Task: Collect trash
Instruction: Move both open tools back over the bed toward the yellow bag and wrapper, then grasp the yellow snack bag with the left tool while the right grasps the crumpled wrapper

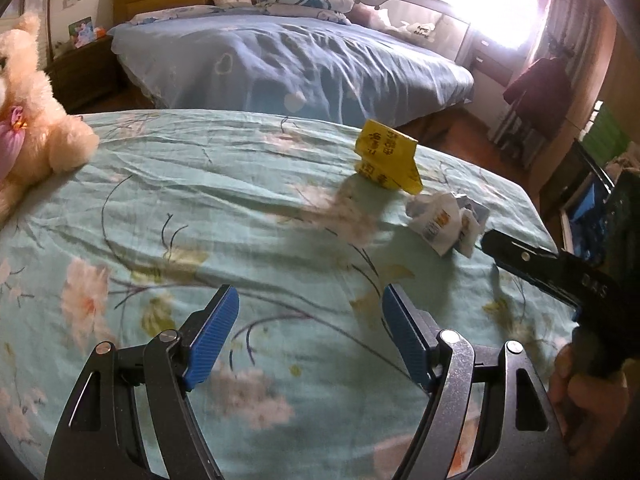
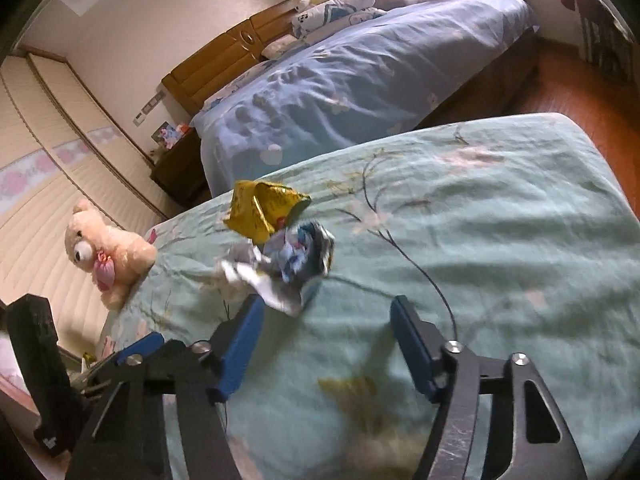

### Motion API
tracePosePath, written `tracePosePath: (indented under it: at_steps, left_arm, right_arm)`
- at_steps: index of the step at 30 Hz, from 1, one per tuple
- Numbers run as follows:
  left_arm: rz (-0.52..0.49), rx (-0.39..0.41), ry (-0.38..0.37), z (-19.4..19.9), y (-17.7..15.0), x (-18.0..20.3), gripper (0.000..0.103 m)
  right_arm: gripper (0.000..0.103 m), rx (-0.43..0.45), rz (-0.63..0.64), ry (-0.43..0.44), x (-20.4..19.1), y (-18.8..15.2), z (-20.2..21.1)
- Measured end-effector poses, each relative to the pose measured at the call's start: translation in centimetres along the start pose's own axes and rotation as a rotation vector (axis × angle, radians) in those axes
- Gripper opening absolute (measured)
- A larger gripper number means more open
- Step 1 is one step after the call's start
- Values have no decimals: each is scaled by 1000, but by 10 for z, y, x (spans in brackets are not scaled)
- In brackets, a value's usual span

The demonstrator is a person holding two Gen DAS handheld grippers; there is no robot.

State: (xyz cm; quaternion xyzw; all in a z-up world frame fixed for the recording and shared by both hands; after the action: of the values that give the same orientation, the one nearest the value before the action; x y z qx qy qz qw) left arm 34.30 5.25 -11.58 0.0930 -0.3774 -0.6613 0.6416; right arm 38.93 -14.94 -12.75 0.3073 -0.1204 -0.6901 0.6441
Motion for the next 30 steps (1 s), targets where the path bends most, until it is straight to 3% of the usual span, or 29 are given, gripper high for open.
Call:
tracePosePath:
  at_steps: [5,7,8,9,19,24,28,29,30]
  left_arm:
    - [-8,-9,-5,-12,7,2,76]
    - [-8,-13,-11,-18,10,4,76]
    - [-9,-15,-16,-20,11,6,76]
    - [-11,-16,-20,-23,13,8,76]
    - [-20,6,-54,-54,37,27,77]
    - [-29,9,-32,-81,55,38,78]
    - [-11,27,12,-90,67,37,76]
    - [-7,32,13,-91,67,36,59]
    - [-1,28,1,-93,69,35,33]
  right_arm:
    - [46,-11,-10,20,-6,11,-15]
    - [25,-13,0,28,-8,12,-20]
    - [5,-16,4,35,-8,12,-21]
    - [1,-16,6,36,-8,11,-21]
    - [0,16,-90,29,49,-22,24]
    - [0,21,-179,26,76,-47,49]
    - [0,27,-165,13,74,-56,58]
    - [0,30,-151,6,72,-58,59]
    - [0,34,-137,-1,71,-60,61]
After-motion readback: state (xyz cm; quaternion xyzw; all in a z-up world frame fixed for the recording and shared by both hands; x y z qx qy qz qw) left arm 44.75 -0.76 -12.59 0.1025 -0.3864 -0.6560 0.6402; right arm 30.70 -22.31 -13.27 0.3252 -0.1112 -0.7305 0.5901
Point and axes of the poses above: each gripper's, at about its wrist camera, not at the fingertips, and z roughly against the way its jaws point, x to its right, y to its top, the point moved 6 cm from there along -z, roughly the way its jaws point, and after that the axes turned 15 degrees about -y, right-handed, at the moved point
